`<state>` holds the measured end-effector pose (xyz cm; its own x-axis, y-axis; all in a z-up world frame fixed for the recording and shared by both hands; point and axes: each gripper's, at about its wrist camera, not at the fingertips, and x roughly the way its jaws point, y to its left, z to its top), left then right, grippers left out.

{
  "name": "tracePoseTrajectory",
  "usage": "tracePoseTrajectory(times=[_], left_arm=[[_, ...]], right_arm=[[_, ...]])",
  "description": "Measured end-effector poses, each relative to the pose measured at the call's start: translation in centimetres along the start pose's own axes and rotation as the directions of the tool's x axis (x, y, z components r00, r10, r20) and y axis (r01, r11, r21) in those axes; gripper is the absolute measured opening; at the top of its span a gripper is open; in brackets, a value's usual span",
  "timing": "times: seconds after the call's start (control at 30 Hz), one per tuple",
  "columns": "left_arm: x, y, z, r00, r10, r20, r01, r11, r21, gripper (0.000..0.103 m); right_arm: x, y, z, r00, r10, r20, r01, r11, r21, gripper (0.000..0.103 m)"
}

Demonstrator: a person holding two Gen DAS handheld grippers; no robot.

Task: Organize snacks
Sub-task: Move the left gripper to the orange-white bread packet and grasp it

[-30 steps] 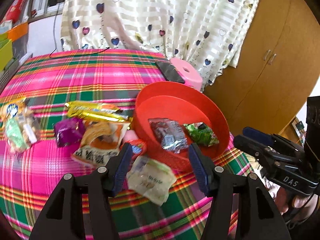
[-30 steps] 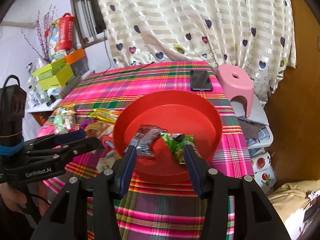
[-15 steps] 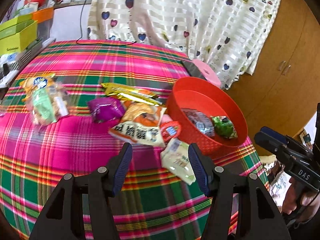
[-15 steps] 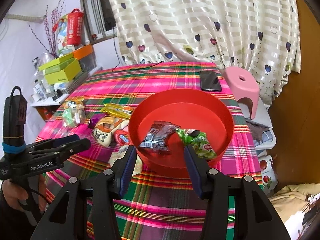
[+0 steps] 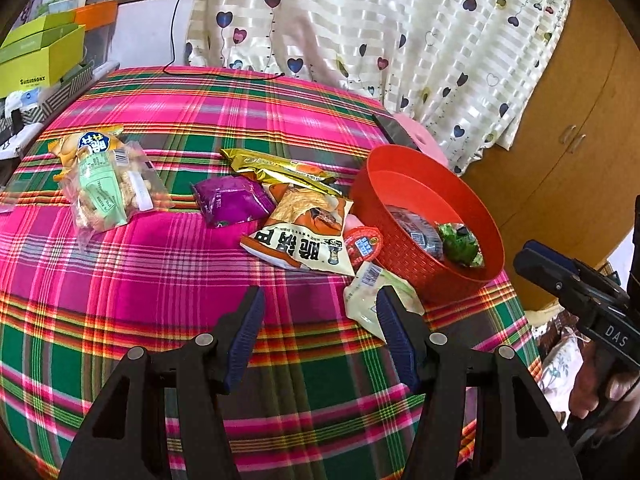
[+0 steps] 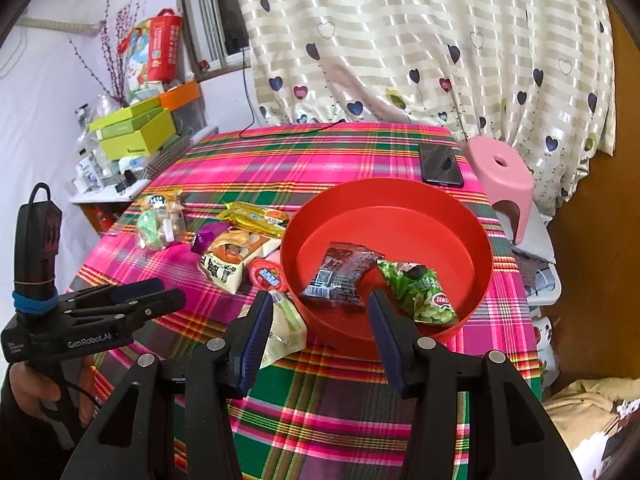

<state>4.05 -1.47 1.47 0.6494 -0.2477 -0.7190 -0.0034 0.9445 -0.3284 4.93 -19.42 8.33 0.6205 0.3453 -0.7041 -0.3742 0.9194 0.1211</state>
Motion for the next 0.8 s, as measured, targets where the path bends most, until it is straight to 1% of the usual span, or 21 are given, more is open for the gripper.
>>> tracePoseTrajectory(times=[0.23,0.5,0.7,0.8], left_arm=[[1.1,0.5,0.6,1.0,-0.008,-0.012,0.008,1.0,-0.003,0.059],[2.4,0.5,2.7,1.0,-0.019,-0.007,0.019,1.0,0.017,0.059],[4.0,0.5,4.0,1.0,0.019,-0.007,-0.019,0.999,0.051,0.059],[5.2,0.6,4.4,0.999,0.03,-0.023,-0.028,0.998,0.063,0.059]], right_arm=[[1.2,0.6,0.6,1.0,0.016,-0.019,-0.017,1.0,-0.012,0.048],[2.9,0.9,1.2,0.999,0.044,-0.03,-0.045,0.999,-0.02,0.048],[4.2,1.2,1.8,0.997,0.056,-0.045,-0.057,0.998,-0.024,0.048],[4.8,1.1,2.1,0.997,0.058,-0.053,-0.06,0.998,-0.026,0.048]])
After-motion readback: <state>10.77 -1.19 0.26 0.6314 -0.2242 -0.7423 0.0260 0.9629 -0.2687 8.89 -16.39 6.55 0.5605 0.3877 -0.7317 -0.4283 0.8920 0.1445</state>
